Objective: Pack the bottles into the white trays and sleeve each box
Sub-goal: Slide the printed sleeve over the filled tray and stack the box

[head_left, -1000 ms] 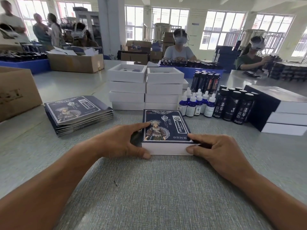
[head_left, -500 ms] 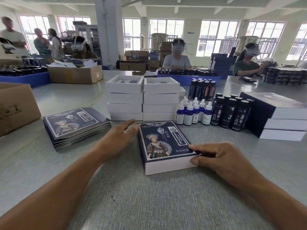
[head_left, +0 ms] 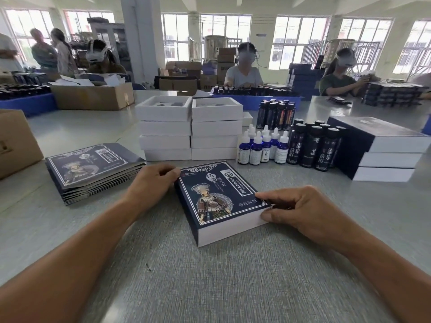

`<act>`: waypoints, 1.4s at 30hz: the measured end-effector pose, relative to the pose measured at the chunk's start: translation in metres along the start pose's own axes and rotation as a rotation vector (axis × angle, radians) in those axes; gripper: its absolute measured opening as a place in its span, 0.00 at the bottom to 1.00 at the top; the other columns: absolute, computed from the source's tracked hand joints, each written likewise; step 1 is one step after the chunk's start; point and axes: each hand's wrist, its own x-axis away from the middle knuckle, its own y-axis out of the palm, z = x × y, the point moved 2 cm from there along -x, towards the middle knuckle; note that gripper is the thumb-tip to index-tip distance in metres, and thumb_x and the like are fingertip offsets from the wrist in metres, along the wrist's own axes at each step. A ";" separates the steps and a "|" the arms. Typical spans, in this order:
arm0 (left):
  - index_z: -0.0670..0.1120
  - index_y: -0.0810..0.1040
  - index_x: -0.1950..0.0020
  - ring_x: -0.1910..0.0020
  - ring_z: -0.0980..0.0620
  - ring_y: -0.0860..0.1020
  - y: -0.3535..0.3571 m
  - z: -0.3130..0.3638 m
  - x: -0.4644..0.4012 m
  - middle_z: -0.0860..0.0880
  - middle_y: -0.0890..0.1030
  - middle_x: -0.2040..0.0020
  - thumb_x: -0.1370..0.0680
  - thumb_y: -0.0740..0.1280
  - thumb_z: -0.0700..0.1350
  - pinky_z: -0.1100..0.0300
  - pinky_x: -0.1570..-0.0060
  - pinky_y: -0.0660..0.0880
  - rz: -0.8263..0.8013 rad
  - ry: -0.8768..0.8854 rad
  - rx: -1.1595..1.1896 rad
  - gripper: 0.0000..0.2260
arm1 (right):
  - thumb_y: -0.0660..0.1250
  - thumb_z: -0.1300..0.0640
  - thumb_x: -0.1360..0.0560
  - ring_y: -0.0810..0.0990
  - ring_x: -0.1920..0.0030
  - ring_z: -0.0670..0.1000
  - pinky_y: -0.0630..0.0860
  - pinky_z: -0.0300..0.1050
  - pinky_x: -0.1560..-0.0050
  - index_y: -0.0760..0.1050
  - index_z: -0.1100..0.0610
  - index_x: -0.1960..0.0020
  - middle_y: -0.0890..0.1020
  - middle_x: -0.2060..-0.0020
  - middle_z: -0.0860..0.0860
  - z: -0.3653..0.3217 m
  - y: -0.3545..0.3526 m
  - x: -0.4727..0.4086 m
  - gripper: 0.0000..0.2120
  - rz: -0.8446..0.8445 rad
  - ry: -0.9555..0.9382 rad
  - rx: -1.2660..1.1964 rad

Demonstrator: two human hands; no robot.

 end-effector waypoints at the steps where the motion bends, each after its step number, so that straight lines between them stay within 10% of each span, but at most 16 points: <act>1: 0.59 0.79 0.55 0.53 0.58 0.78 0.001 0.001 0.000 0.56 0.82 0.55 0.18 0.64 0.51 0.64 0.59 0.67 0.008 -0.009 0.002 0.08 | 0.75 0.47 0.32 0.81 0.47 0.35 0.73 0.36 0.43 0.79 0.37 0.41 0.82 0.48 0.31 0.000 0.000 0.000 0.20 -0.001 0.000 -0.002; 17: 0.53 0.80 0.56 0.53 0.57 0.77 -0.003 0.006 0.006 0.53 0.82 0.54 0.19 0.65 0.47 0.64 0.57 0.68 0.062 -0.088 0.119 0.07 | 0.74 0.58 0.29 0.82 0.46 0.38 0.74 0.26 0.49 0.80 0.45 0.39 0.84 0.47 0.36 0.002 -0.002 -0.001 0.20 -0.103 0.003 -0.135; 26: 0.46 0.80 0.61 0.58 0.46 0.79 0.003 0.002 0.004 0.45 0.82 0.61 0.17 0.62 0.50 0.56 0.57 0.73 0.144 -0.071 -0.125 0.16 | 0.74 0.31 0.36 0.81 0.45 0.37 0.78 0.38 0.45 0.75 0.38 0.37 0.83 0.45 0.35 0.001 -0.006 0.001 0.30 -0.120 0.092 -0.128; 31: 0.42 0.82 0.56 0.58 0.47 0.79 0.002 -0.002 0.003 0.45 0.83 0.60 0.17 0.59 0.52 0.57 0.59 0.72 0.135 -0.076 -0.163 0.19 | 0.61 0.25 0.31 0.79 0.65 0.43 0.74 0.39 0.64 0.82 0.43 0.50 0.84 0.60 0.46 -0.004 0.010 0.000 0.25 -0.061 0.033 0.126; 42: 0.47 0.82 0.46 0.59 0.46 0.86 -0.002 0.018 0.014 0.47 0.86 0.53 0.19 0.67 0.49 0.53 0.61 0.81 0.025 -0.237 0.596 0.08 | 0.68 0.31 0.31 0.81 0.53 0.35 0.78 0.33 0.60 0.73 0.23 0.47 0.81 0.51 0.31 -0.016 0.009 0.009 0.13 -0.053 0.086 -0.053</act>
